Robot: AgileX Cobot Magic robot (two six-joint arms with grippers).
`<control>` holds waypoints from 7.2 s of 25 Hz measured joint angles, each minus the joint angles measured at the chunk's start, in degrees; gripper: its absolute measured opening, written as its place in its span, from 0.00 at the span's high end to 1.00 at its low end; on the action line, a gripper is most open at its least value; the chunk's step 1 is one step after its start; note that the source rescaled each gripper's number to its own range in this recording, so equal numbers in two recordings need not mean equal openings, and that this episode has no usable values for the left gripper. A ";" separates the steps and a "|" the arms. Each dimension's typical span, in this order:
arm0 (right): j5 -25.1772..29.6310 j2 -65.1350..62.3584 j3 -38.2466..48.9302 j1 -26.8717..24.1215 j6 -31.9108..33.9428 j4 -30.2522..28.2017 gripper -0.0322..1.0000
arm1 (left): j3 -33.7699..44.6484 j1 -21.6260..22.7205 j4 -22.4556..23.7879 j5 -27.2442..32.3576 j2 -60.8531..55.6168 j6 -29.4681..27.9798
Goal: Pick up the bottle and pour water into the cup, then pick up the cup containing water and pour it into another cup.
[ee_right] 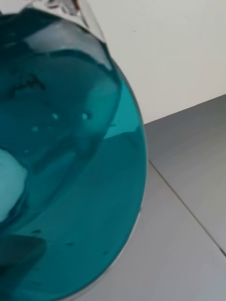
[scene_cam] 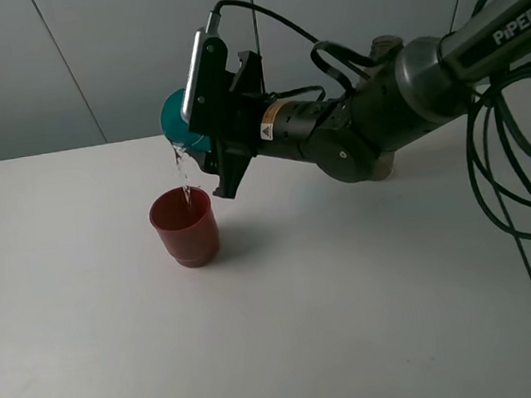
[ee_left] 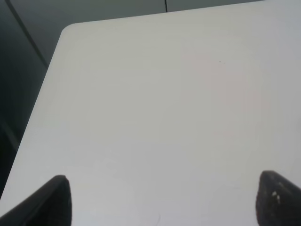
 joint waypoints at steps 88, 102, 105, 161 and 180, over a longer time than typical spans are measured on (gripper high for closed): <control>-1.81 5.95 -4.65 1.07 -55.65 -4.36 0.91 | 0.00 0.00 0.00 0.00 0.00 -0.23; 0.73 5.95 -4.65 1.07 -55.69 -4.36 0.91 | 0.00 0.00 0.00 0.00 0.00 -0.16; 0.83 5.95 -4.65 1.07 -45.57 -4.36 0.91 | 0.00 0.00 0.00 0.00 0.00 -0.16; 1.00 6.27 -5.80 -9.16 47.47 -5.63 0.01 | 0.00 0.00 0.00 0.00 0.00 -0.27; 70.61 -23.20 -2.48 -7.52 47.53 13.81 0.01 | 0.00 0.00 0.00 0.00 0.00 -0.27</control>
